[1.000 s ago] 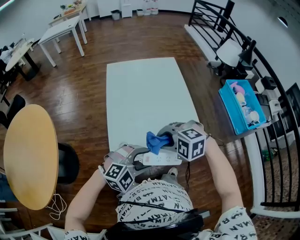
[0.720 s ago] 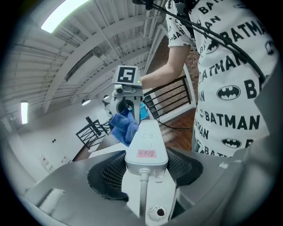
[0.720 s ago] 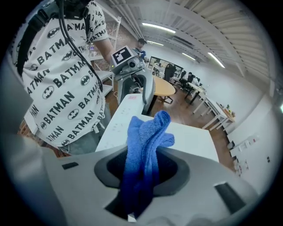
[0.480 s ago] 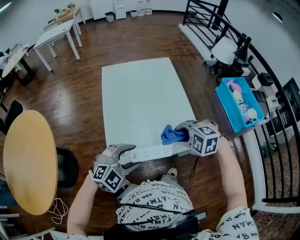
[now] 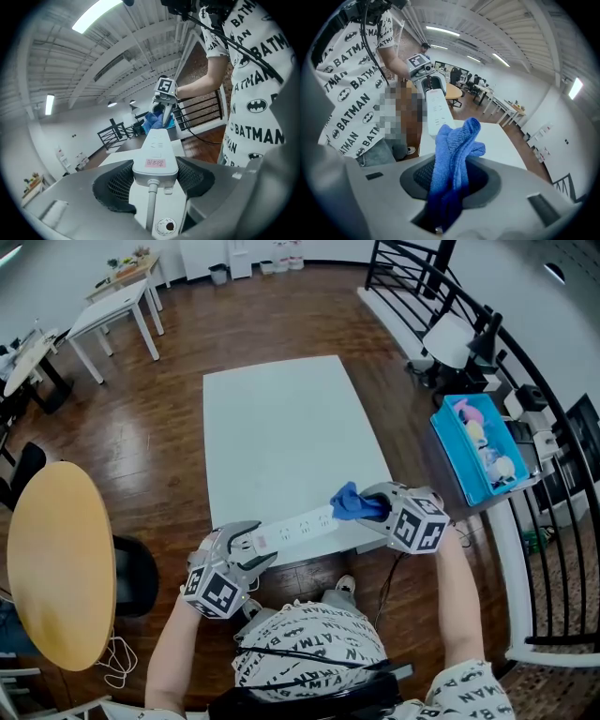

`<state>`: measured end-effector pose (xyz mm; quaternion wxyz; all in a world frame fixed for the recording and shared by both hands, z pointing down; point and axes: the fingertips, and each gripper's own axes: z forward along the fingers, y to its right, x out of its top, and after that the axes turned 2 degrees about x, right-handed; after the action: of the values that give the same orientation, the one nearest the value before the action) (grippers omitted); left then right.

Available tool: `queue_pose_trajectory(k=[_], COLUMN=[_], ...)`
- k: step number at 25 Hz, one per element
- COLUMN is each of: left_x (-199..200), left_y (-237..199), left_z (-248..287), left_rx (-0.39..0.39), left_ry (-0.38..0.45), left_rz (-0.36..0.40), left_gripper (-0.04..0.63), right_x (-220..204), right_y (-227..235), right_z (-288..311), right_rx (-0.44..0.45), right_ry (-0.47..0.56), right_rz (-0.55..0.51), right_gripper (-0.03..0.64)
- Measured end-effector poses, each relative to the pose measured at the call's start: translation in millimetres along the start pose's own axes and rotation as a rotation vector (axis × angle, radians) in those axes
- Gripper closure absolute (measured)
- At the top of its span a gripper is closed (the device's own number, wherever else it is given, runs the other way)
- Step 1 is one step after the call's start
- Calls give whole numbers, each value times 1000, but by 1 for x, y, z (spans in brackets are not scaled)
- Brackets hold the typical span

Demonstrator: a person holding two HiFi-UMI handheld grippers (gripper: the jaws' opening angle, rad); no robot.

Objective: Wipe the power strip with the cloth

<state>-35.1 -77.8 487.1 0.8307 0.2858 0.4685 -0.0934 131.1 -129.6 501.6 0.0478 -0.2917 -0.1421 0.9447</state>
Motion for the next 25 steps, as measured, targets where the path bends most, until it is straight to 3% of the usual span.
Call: queue_pose_trajectory(k=[5, 11, 18, 25], left_x=[-2, -6, -12, -12], left_y=[-11, -30, -51, -58], left_z=[5, 6, 17, 26], left_rx=[61, 163, 245, 314], left_ry=[-10, -10, -7, -12], left_rz=[-40, -133, -234, -277], left_gripper=[313, 313, 313, 313], right_x=[3, 7, 16, 31], right_y=[10, 19, 24, 32], right_z=[6, 16, 31, 42], right_rx=[-92, -203, -270, -338], right_ry=[-13, -16, 35, 134], right_rz=[25, 142, 320, 550], right_gripper=[480, 480, 480, 480])
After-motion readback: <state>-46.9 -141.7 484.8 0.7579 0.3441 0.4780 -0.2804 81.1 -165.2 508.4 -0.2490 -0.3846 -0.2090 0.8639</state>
